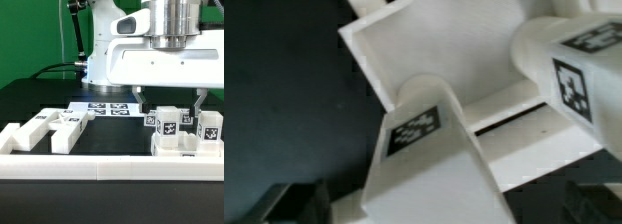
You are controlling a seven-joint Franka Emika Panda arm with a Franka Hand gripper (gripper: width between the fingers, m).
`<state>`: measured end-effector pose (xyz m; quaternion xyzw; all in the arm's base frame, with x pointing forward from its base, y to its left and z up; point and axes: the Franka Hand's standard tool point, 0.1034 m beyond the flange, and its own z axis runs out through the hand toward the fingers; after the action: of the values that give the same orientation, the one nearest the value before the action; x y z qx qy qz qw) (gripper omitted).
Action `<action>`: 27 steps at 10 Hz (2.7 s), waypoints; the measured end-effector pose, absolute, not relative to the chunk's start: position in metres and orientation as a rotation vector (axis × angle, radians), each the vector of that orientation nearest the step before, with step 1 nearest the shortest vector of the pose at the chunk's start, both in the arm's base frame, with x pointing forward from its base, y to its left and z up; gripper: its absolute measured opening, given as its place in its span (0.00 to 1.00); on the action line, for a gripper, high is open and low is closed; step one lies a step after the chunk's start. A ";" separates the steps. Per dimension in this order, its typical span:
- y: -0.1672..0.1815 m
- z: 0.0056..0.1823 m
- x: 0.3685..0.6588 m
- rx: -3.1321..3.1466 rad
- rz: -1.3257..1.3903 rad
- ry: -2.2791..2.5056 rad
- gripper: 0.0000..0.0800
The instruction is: Assemble chair
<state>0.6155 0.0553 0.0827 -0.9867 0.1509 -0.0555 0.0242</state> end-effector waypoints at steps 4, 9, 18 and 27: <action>0.053 0.084 0.617 -3.129 -0.196 0.025 0.81; 0.053 0.084 0.617 -3.135 -0.197 -0.042 0.37; 0.058 0.083 0.615 -2.819 -0.162 1.197 0.37; 0.061 0.083 0.615 -2.292 -0.095 1.974 0.37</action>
Offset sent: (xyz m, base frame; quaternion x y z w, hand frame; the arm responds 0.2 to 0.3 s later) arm 0.0017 -0.0015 0.0072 -0.0024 -0.0080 -0.2057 0.9786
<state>0.6148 0.0614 0.0829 -0.7560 0.6513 -0.0314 0.0575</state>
